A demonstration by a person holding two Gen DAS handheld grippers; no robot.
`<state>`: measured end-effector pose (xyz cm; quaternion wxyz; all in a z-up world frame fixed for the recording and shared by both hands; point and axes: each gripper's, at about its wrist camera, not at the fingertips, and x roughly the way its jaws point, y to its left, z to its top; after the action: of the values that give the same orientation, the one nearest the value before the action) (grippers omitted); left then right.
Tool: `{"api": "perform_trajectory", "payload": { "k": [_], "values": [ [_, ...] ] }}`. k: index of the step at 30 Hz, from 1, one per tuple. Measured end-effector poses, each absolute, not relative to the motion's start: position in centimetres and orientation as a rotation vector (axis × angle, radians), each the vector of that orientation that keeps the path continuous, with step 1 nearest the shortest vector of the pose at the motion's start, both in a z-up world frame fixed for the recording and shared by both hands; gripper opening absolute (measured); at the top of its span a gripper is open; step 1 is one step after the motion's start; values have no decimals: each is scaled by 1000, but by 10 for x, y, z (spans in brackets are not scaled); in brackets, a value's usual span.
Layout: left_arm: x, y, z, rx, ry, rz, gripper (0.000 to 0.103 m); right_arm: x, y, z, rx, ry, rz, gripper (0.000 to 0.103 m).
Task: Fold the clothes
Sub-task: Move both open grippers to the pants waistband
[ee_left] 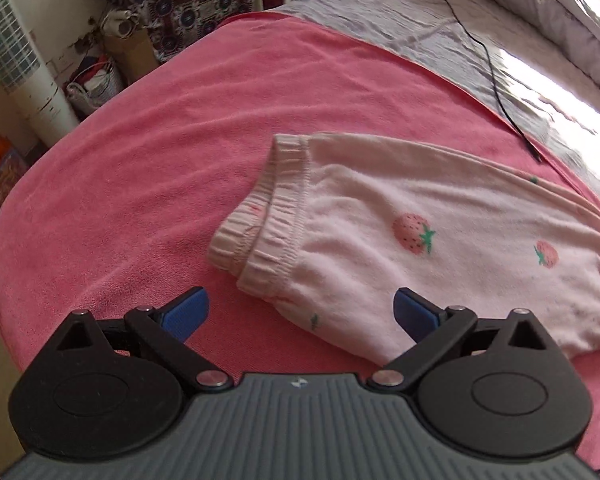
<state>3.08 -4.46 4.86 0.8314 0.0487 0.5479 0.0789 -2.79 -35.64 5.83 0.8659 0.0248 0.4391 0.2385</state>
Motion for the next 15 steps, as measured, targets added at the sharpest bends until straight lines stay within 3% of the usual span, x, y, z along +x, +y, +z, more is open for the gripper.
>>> {"api": "perform_trajectory", "payload": {
  "k": [7,8,11,15],
  "values": [
    [44,16,42,-97,1132,288,102,-4,-273,26,258,1019,590,64],
    [46,25,41,-126,1127,305,102,0,-273,25,291,1023,563,59],
    [50,21,37,-41,1112,293,103,16,-270,31,329,1045,536,27],
    [59,21,38,25,1109,260,103,22,-266,48,302,1063,581,17]
  ]
}}
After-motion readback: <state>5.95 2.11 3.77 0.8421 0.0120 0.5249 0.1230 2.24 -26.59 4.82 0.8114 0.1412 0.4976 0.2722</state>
